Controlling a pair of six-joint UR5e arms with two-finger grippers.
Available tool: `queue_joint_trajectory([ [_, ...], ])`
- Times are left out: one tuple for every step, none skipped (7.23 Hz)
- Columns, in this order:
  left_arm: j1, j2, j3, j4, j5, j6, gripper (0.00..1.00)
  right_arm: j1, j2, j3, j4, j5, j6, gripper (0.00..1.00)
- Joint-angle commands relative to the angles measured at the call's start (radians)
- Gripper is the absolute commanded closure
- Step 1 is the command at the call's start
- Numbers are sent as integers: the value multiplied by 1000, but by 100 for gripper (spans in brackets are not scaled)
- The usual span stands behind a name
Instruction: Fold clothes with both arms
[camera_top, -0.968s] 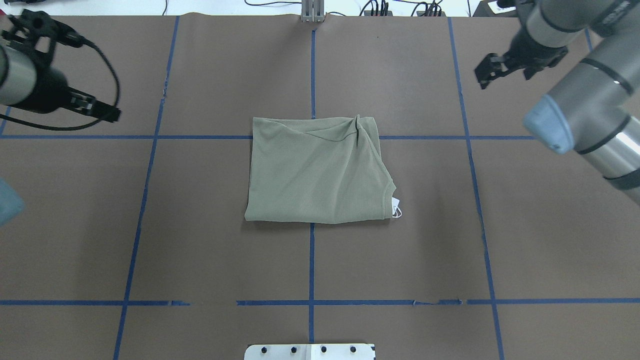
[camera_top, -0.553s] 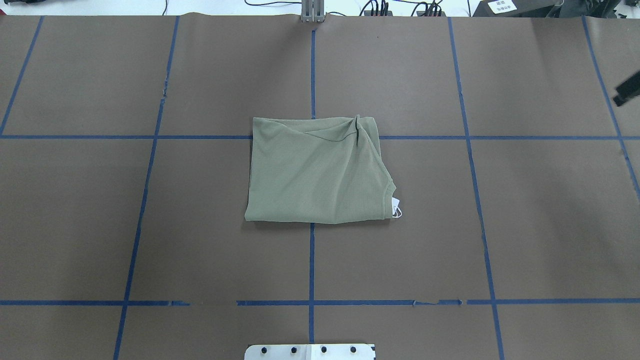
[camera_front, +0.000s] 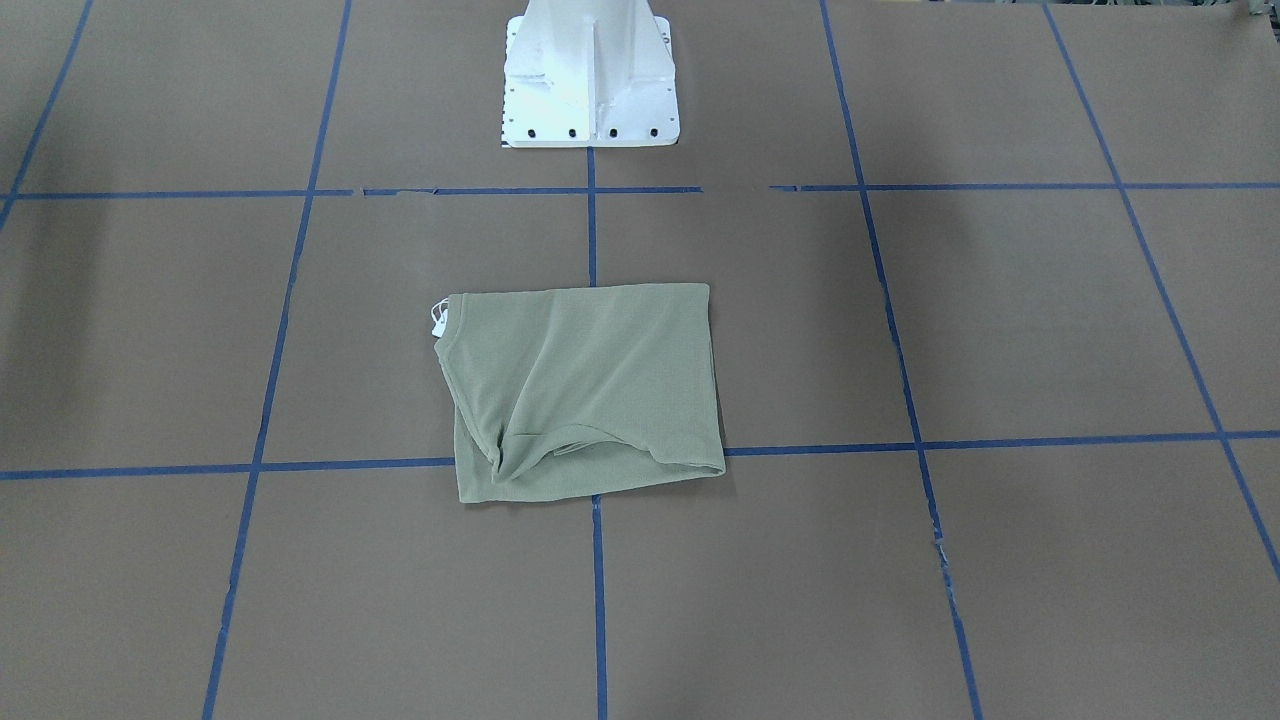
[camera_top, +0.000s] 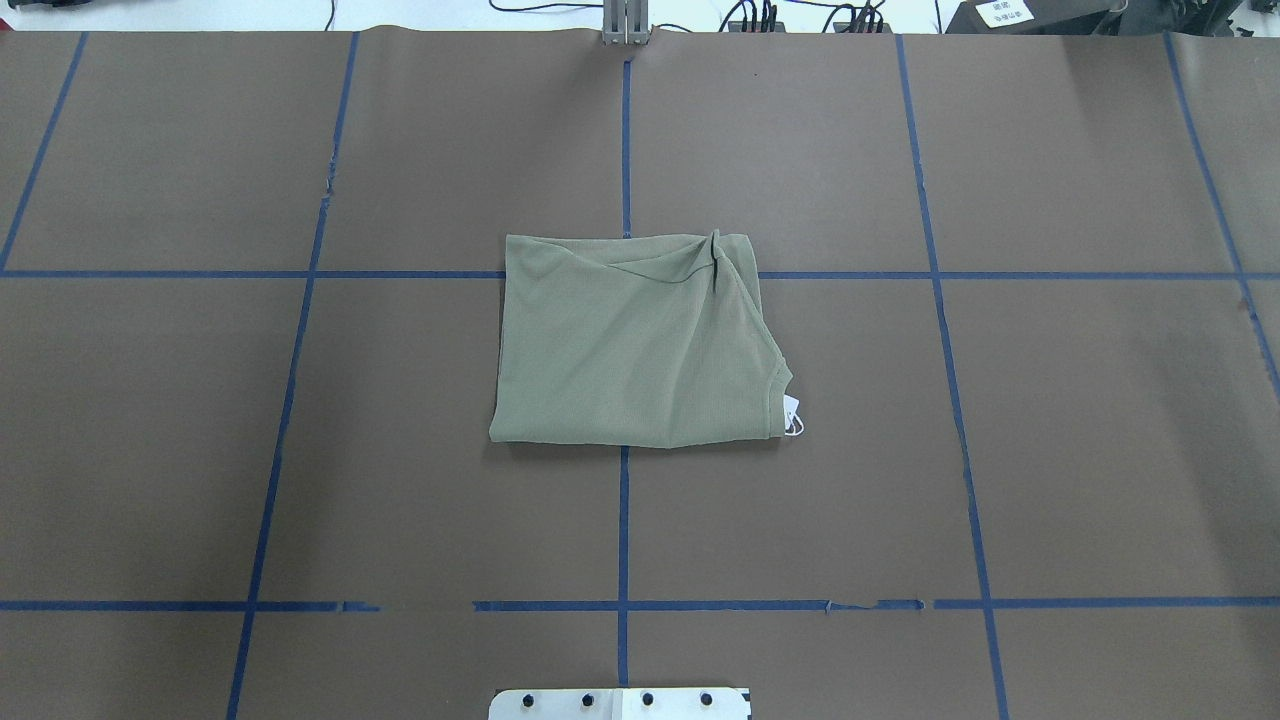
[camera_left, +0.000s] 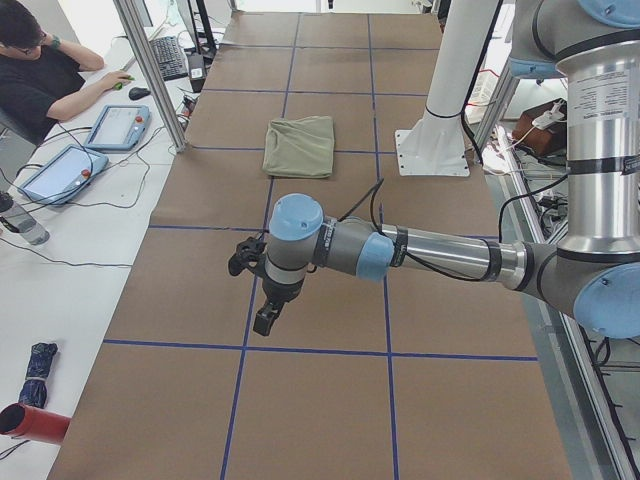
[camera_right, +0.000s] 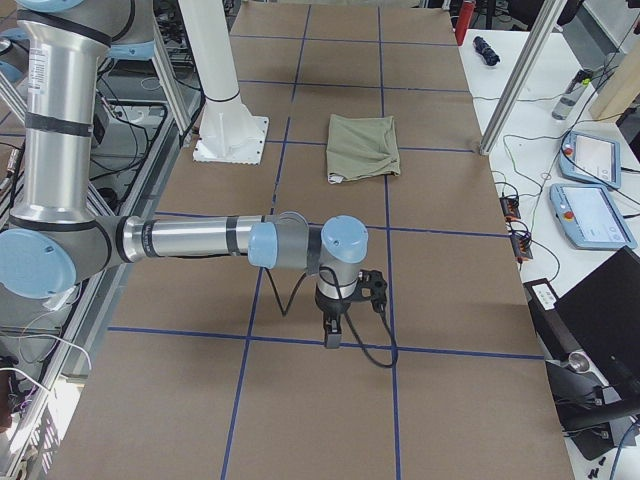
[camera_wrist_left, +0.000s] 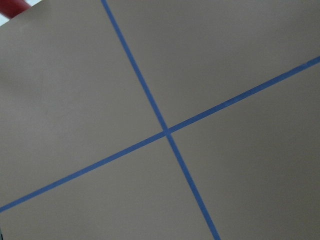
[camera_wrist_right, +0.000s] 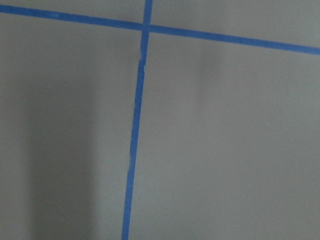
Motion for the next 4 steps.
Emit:
queue_joint_trajectory([
  [-53, 24, 27, 114, -115, 3, 0, 51, -51, 8, 3, 48, -4, 0],
  [-56, 28, 18, 137, -114, 6, 0, 51, -50, 5, 22, 48, -2, 0],
  [-55, 50, 18, 136, -114, 6, 0, 51, -51, -4, 39, 49, -1, 0],
  [-53, 50, 18, 136, -108, 4, 0, 51, -53, -6, 39, 49, -1, 0],
])
